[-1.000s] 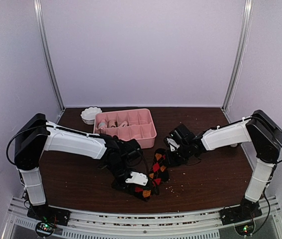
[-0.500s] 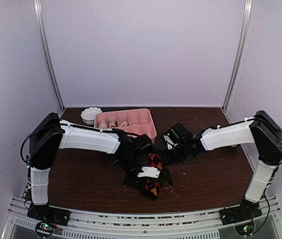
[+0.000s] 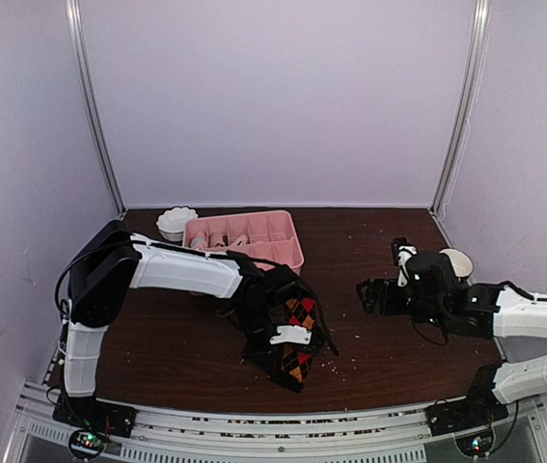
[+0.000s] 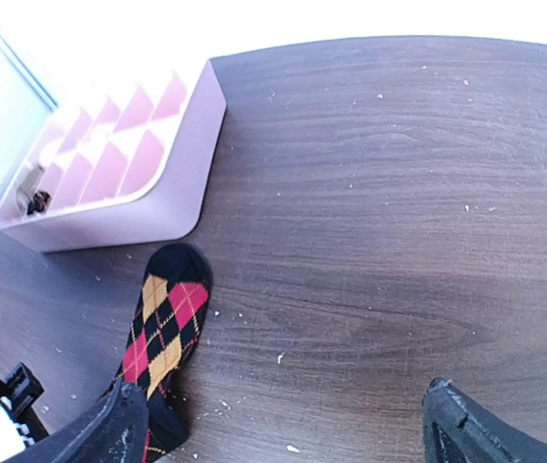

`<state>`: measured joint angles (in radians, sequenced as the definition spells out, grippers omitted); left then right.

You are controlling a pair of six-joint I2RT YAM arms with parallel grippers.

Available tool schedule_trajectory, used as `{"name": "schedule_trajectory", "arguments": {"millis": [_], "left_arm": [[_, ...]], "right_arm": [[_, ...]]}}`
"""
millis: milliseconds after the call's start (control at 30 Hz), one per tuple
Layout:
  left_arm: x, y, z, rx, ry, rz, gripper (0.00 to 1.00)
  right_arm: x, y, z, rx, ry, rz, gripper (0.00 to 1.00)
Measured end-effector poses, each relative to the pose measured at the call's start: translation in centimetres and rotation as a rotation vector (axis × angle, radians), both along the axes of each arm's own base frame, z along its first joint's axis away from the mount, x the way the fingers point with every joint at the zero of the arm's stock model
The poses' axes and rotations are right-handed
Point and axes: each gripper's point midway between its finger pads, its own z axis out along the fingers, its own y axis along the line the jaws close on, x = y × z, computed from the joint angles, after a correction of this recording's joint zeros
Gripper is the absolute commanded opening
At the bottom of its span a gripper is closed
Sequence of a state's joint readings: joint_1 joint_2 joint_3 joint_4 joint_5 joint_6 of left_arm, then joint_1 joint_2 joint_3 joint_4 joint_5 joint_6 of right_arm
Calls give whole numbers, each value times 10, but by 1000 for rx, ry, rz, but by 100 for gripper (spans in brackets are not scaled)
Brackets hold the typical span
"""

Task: Roll the socks
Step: Adjust the sock at the center of the board.

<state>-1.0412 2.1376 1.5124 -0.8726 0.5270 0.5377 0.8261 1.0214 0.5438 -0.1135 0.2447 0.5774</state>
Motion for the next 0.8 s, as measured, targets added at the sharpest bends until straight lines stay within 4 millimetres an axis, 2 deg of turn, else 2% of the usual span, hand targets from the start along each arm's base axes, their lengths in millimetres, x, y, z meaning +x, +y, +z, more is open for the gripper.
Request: {"name": "schedule_trajectory", "arguments": {"millis": [67, 167, 300, 433, 500, 600, 700, 800], "left_arm": [[-1, 5, 0, 9, 8, 6, 0], [-3, 14, 2, 18, 14, 17, 0], [-6, 21, 5, 24, 16, 24, 0], [-6, 20, 5, 23, 14, 28, 0], [-5, 20, 5, 22, 10, 28, 0], [-4, 20, 5, 24, 6, 29, 0], [-4, 20, 5, 25, 5, 29, 0], [-4, 20, 5, 26, 4, 29, 0]], "right_arm": [[-3, -4, -2, 36, -16, -3, 89], [-8, 5, -14, 56, 19, 40, 64], [-14, 41, -47, 64, 138, 144, 42], [-36, 91, -84, 101, 279, 290, 20], [-50, 115, -97, 134, 339, 365, 16], [-65, 144, -109, 171, 398, 444, 15], [-74, 158, -116, 195, 425, 482, 14], [-75, 159, -119, 203, 438, 478, 12]]}}
